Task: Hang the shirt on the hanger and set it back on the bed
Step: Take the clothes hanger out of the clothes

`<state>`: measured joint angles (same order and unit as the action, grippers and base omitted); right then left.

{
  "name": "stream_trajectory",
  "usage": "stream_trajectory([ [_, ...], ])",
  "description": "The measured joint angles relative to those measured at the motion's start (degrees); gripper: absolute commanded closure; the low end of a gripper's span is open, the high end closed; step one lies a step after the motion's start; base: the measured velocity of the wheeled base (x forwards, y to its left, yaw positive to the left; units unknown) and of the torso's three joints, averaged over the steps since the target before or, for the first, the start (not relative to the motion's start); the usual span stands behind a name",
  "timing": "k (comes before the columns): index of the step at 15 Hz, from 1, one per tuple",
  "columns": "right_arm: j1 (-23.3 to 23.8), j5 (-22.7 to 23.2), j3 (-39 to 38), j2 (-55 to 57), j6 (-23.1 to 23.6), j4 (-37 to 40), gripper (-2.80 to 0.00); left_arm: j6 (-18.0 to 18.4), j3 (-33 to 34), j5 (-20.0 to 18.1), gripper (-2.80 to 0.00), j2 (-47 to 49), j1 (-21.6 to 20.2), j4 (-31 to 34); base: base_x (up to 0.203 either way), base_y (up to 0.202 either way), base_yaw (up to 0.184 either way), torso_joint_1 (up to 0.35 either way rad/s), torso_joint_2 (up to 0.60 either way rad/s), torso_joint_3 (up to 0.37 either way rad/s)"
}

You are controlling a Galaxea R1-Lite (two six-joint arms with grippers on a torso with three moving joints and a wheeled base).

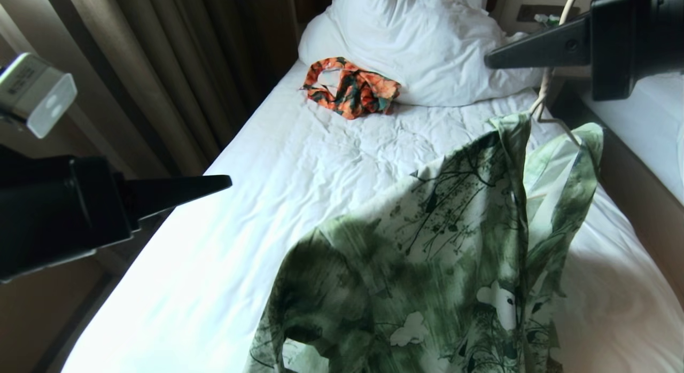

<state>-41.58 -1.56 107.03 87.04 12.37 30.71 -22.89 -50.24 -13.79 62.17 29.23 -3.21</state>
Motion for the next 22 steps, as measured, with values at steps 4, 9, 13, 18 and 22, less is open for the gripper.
stream_trajectory([
  [4,0.62,-2.24,-0.31,-1.46,0.31,-0.39,0.0,0.09,-0.26,-0.03,0.0,-5.7,-1.23,6.18,0.0,0.0,0.0,0.123,-0.48,-0.353],
  [9,0.66,-2.7,0.13,-2.75,2.53,-0.8,0.0,0.05,-0.23,-0.01,0.0,-10.83,-1.29,9.84,0.0,0.0,0.0,0.166,-0.52,-0.363],
  [13,0.81,-4.06,0.71,-3.22,4.41,-5.53,0.0,0.02,0.24,0.1,0.0,-16.05,-1.42,14.86,0.0,0.0,0.0,0.199,-0.57,-0.369],
  [18,1.38,-5.63,0.82,-2.69,7.61,-11.05,0.0,0.02,0.43,1.26,0.0,-20.98,-2.23,18.08,0.0,0.0,0.0,0.236,-0.59,-0.367],
  [22,2.17,-5.63,0.82,-2.4,8.18,-11.2,0.0,0.0,1.1,1.31,0.0,-22.32,-2.34,18.11,0.0,0.0,0.0,0.164,-0.38,-0.226],
])
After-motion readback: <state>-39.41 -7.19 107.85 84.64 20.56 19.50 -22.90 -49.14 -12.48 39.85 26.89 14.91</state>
